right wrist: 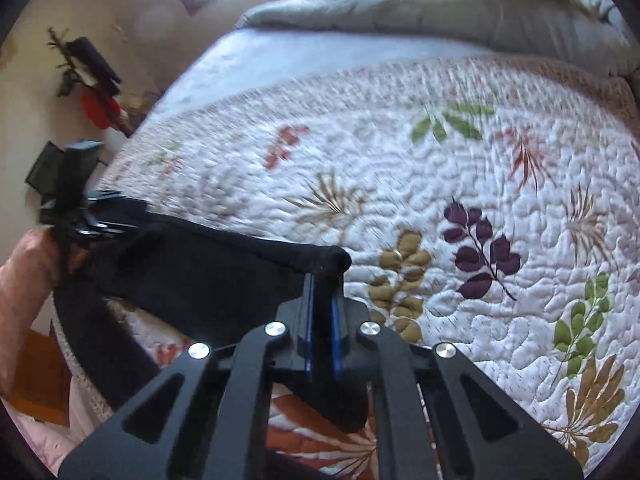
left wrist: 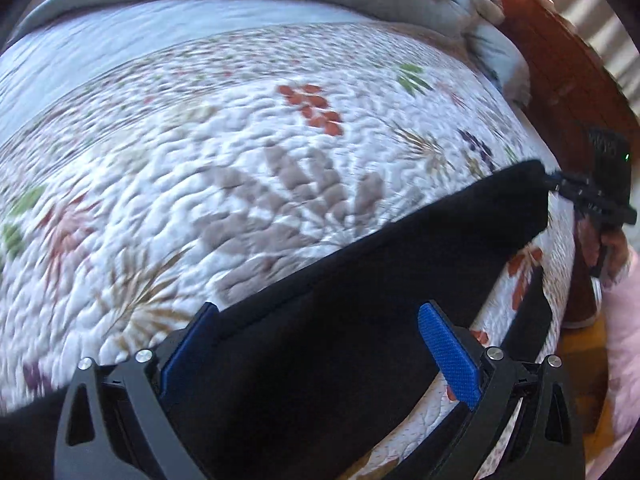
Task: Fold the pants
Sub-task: 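Grasp one pant leg hem with the right gripper while the left gripper grasps the other hem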
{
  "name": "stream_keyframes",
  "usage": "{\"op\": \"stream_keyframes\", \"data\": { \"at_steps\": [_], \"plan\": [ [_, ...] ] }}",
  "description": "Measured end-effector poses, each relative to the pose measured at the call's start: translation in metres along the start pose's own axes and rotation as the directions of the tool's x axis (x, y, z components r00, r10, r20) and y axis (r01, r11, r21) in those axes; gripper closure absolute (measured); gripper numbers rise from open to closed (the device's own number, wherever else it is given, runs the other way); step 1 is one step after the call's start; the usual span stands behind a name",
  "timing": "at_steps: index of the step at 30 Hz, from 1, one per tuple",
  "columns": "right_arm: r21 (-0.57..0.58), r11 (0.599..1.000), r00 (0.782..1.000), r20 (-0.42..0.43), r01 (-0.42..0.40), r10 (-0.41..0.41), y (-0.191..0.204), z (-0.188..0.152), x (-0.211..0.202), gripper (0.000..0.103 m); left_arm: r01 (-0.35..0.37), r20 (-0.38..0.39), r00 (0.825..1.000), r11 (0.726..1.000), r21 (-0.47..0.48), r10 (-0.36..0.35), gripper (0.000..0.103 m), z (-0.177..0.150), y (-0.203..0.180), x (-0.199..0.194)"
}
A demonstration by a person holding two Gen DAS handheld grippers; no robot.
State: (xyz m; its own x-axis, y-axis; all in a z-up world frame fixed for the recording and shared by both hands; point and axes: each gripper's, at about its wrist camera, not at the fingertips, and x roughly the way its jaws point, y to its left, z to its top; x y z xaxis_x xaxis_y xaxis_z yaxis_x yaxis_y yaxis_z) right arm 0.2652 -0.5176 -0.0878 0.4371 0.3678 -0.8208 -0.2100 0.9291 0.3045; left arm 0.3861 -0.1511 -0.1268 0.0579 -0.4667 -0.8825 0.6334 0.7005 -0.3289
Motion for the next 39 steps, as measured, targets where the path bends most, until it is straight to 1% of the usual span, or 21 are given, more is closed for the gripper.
{"op": "stream_keyframes", "data": {
  "at_steps": [4,6,8,10,11,12,17,18,19,20,22,23,25,27,28,29,31,32,34,36,39],
  "plan": [
    [-0.084,0.996,0.997,0.069,-0.025,0.031,0.026,0.003,-0.024,0.097,0.076,-0.016,0.997,0.988,0.132,-0.074,0.004,0.014,-0.017,0.009],
    [-0.119,0.992,0.994,0.096,-0.035,0.047,0.031,0.003,-0.037,0.097,0.157,-0.022,0.988,0.969,0.190,-0.156,0.004,0.020,-0.028,0.008],
    [-0.157,0.987,0.991,0.117,-0.044,0.062,0.038,0.000,-0.045,0.097,0.207,-0.018,0.978,0.953,0.223,-0.209,0.004,0.025,-0.035,0.005],
    [-0.181,0.982,0.986,0.140,-0.061,0.087,0.043,-0.002,-0.055,0.097,0.290,-0.032,0.956,0.927,0.239,-0.290,0.004,0.032,-0.041,0.002],
    [-0.187,0.980,0.985,0.150,-0.061,0.090,0.045,-0.003,-0.058,0.097,0.357,-0.065,0.934,0.904,0.237,-0.352,0.004,0.034,-0.043,0.002],
    [-0.191,0.980,0.984,0.156,-0.061,0.092,0.045,-0.004,-0.060,0.097,0.390,-0.095,0.921,0.889,0.239,-0.378,0.004,0.035,-0.046,0.004],
    [-0.195,0.978,0.980,0.171,-0.073,0.107,0.041,-0.005,-0.061,0.097,0.415,-0.183,0.908,0.862,0.290,-0.376,0.004,0.027,-0.057,0.010],
    [-0.193,0.978,0.979,0.175,-0.072,0.107,0.041,-0.006,-0.060,0.097,0.417,-0.193,0.907,0.862,0.288,-0.374,0.009,0.025,-0.056,0.011],
    [-0.193,0.979,0.977,0.181,-0.072,0.108,0.042,-0.007,-0.061,0.097,0.408,-0.196,0.910,0.867,0.285,-0.364,0.037,0.022,-0.055,0.012],
    [-0.188,0.979,0.976,0.189,-0.075,0.112,0.041,-0.007,-0.061,0.097,0.392,-0.196,0.917,0.876,0.283,-0.347,0.083,0.020,-0.054,0.013],
    [-0.174,0.981,0.972,0.203,-0.084,0.119,0.041,-0.008,-0.061,0.097,0.355,-0.193,0.931,0.891,0.283,-0.310,0.088,0.015,-0.051,0.013],
    [-0.167,0.983,0.971,0.210,-0.077,0.112,0.041,-0.009,-0.059,0.097,0.303,-0.147,0.952,0.900,0.314,-0.269,0.091,0.010,-0.056,0.006],
    [-0.158,0.985,0.970,0.224,-0.063,0.097,0.041,-0.012,-0.060,0.097,0.200,-0.068,0.980,0.914,0.354,-0.188,0.093,0.003,-0.066,-0.006],
    [-0.138,0.989,0.965,0.247,-0.058,0.091,0.039,-0.019,-0.063,0.097,0.086,0.020,0.995,0.940,0.331,-0.098,0.094,-0.007,-0.082,-0.026],
    [-0.131,0.990,0.963,0.256,-0.050,0.082,0.038,-0.023,-0.066,0.097,0.031,0.055,0.997,0.943,0.332,-0.052,0.094,-0.014,-0.093,-0.035],
    [-0.125,0.991,0.962,0.264,-0.037,0.070,0.038,-0.029,-0.067,0.097,-0.060,0.100,0.995,0.938,0.342,0.027,0.094,-0.029,-0.113,-0.046],
    [-0.119,0.993,0.964,0.264,-0.007,0.039,0.040,-0.042,-0.068,0.097,-0.184,0.140,0.980,0.917,0.354,0.142,0.093,-0.052,-0.144,-0.056],
    [-0.116,0.993,0.965,0.261,0.005,0.026,0.040,-0.052,-0.067,0.097,-0.266,0.164,0.962,0.896,0.356,0.221,0.093,-0.071,-0.166,-0.058],
    [-0.108,0.994,0.968,0.249,0.020,0.007,0.042,-0.069,-0.064,0.097,-0.358,0.191,0.932,0.856,0.373,0.307,0.093,-0.102,-0.196,-0.052],
    [-0.097,0.994,0.974,0.225,0.048,-0.025,0.044,-0.096,-0.058,0.096,-0.423,0.202,0.906,0.820,0.385,0.372,0.093,-0.134,-0.220,-0.037],
    [-0.101,0.988,0.981,0.172,0.113,-0.095,0.052,-0.135,-0.045,0.094,-0.438,0.162,0.899,0.825,0.357,0.408,0.093,-0.177,-0.237,-0.005]
  ]
}}
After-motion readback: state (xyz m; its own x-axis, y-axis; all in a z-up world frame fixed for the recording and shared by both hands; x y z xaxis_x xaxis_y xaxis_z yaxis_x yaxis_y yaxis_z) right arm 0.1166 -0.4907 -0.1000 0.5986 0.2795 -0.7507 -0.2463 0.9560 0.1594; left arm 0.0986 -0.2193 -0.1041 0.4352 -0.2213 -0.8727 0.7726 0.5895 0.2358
